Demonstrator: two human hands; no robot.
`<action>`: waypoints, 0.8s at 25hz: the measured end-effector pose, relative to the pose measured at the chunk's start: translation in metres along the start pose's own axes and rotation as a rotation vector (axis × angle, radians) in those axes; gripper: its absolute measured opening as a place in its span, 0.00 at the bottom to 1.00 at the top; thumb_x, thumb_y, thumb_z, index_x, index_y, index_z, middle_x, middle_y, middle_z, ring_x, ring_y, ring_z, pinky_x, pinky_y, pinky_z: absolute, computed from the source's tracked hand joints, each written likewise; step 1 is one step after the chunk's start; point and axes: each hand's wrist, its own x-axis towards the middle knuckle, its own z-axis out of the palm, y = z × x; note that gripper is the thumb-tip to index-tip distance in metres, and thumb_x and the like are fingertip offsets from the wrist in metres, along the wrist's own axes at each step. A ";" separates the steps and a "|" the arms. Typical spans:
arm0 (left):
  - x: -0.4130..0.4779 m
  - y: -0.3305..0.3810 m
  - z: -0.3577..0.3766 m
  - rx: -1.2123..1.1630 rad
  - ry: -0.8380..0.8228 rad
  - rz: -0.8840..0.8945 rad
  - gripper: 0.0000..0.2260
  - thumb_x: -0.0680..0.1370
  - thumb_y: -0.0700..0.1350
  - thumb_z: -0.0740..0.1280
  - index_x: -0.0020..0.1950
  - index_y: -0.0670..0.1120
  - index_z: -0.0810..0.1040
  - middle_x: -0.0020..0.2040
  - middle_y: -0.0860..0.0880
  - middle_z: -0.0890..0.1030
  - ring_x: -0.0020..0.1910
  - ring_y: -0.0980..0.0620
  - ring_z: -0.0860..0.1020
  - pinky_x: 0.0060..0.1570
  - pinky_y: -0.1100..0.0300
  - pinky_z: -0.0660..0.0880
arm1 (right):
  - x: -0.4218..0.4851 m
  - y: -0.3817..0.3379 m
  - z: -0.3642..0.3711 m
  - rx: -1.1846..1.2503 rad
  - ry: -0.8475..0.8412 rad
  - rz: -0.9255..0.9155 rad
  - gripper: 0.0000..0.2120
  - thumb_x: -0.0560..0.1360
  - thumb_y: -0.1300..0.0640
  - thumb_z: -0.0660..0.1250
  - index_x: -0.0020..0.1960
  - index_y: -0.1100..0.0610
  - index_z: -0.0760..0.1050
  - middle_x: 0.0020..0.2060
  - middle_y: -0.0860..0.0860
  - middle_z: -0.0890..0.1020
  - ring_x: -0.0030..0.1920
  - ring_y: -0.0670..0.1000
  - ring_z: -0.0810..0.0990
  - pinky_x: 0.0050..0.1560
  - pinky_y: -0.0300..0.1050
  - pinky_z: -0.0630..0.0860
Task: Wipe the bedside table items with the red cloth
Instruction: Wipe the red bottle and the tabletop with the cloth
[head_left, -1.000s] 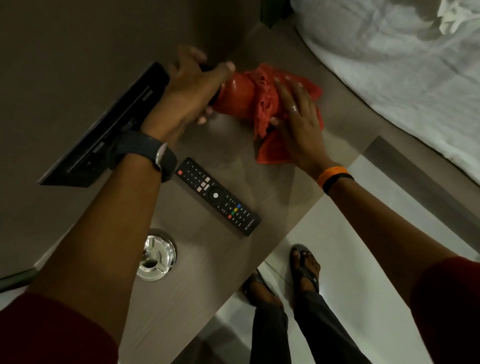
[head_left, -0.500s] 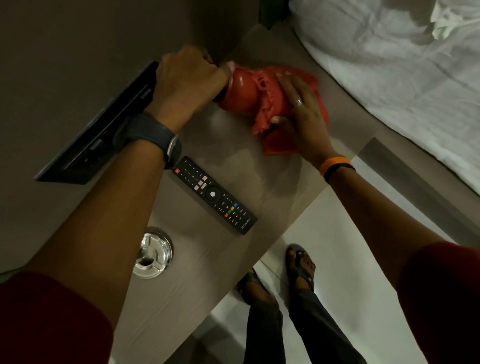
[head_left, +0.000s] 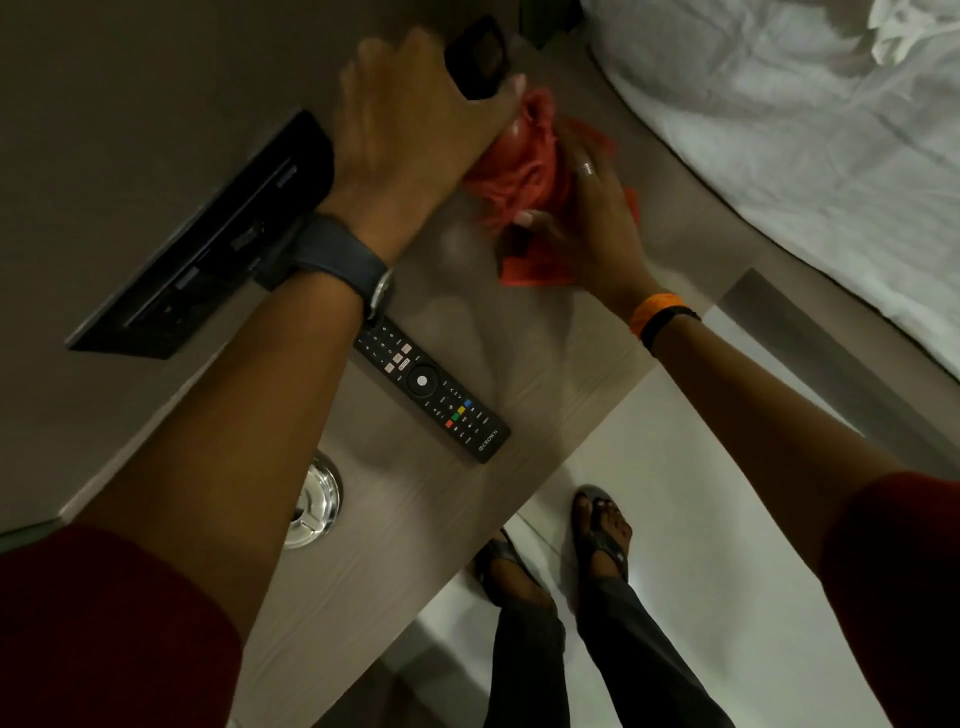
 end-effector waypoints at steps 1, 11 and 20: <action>0.000 0.006 -0.001 0.037 0.035 -0.039 0.31 0.75 0.70 0.62 0.58 0.43 0.79 0.57 0.41 0.82 0.57 0.42 0.80 0.45 0.57 0.67 | -0.001 0.006 -0.003 -0.046 -0.066 0.081 0.38 0.76 0.43 0.69 0.79 0.56 0.57 0.76 0.57 0.65 0.76 0.57 0.64 0.79 0.49 0.60; 0.019 -0.003 -0.011 -0.031 -0.261 -0.175 0.21 0.83 0.57 0.55 0.54 0.43 0.79 0.57 0.37 0.81 0.59 0.36 0.78 0.52 0.50 0.71 | -0.005 -0.059 -0.003 -0.122 0.133 -0.240 0.32 0.75 0.43 0.64 0.76 0.55 0.65 0.69 0.58 0.74 0.68 0.59 0.72 0.69 0.50 0.67; 0.006 -0.007 -0.003 -0.126 -0.195 -0.214 0.30 0.77 0.68 0.61 0.55 0.42 0.81 0.52 0.38 0.85 0.51 0.38 0.83 0.54 0.46 0.81 | -0.056 0.027 -0.013 -0.118 -0.135 -0.031 0.37 0.78 0.38 0.63 0.80 0.45 0.49 0.78 0.56 0.62 0.76 0.58 0.62 0.78 0.62 0.61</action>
